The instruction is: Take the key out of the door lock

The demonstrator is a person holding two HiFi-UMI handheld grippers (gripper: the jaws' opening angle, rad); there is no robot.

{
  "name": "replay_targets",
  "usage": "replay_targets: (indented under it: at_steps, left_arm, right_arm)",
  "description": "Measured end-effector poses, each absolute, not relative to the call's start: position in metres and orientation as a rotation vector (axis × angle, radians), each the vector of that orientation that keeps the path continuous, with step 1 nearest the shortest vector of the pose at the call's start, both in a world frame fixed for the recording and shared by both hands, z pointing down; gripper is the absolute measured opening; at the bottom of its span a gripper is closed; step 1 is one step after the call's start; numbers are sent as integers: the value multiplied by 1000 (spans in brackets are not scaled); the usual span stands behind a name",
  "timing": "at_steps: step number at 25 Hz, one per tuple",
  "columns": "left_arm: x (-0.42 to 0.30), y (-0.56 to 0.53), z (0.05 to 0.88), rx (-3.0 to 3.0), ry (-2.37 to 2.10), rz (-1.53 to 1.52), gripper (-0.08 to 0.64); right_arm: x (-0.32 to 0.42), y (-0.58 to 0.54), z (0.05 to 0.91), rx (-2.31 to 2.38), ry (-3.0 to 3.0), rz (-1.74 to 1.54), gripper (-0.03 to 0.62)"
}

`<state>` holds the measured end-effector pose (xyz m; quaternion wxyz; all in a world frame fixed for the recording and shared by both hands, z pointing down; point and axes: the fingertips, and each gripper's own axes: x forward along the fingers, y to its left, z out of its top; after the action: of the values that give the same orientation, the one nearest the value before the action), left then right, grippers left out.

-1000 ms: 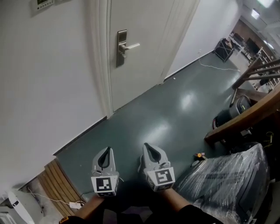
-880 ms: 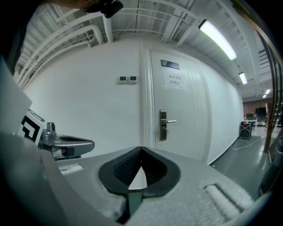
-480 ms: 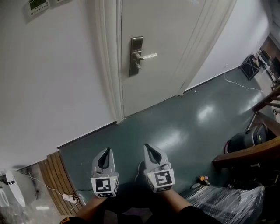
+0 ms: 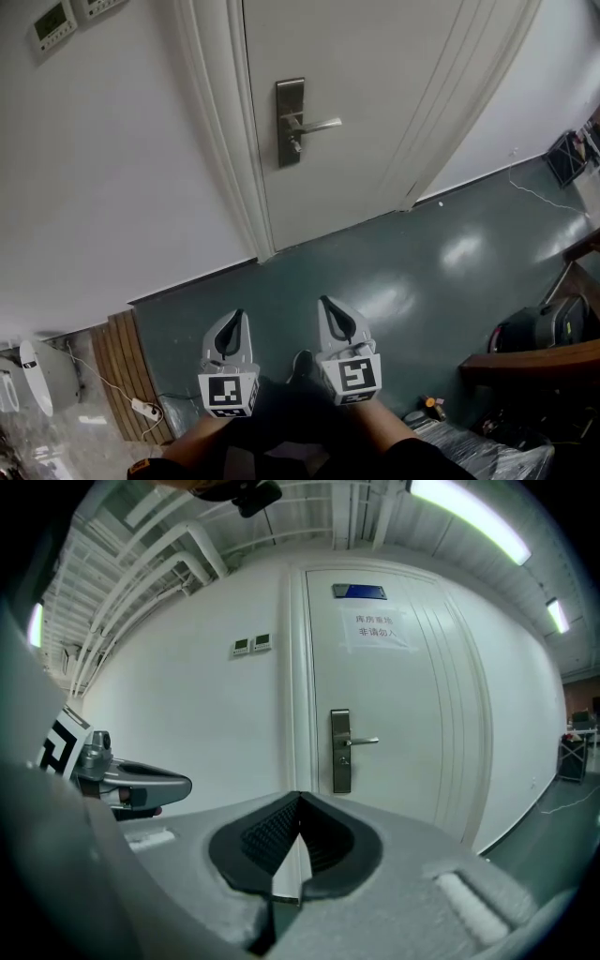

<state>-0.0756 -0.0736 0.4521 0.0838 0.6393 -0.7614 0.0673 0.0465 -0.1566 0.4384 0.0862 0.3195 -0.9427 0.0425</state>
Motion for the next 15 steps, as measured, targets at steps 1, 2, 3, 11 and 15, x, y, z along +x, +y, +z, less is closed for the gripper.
replay_targets:
  at_steps: [1, 2, 3, 11, 15]
  left_arm:
    - [-75, -77, 452, 1906, -2274, 198, 15]
    - [-75, -80, 451, 1905, -2277, 194, 15]
    - [-74, -83, 451, 1906, -2279, 189, 15]
    - [-73, -99, 448, 1913, -2291, 177, 15]
    - [-85, -112, 454, 1909, -2280, 179, 15]
  right_arm:
    - [48, -160, 437, 956, -2814, 125, -8]
    - [48, -162, 435, 957, -2817, 120, -8]
    - [49, -164, 434, 956, -2819, 113, -8]
    - [50, -175, 440, 944, -2801, 130, -8]
    - [39, -191, 440, 962, -2804, 143, -8]
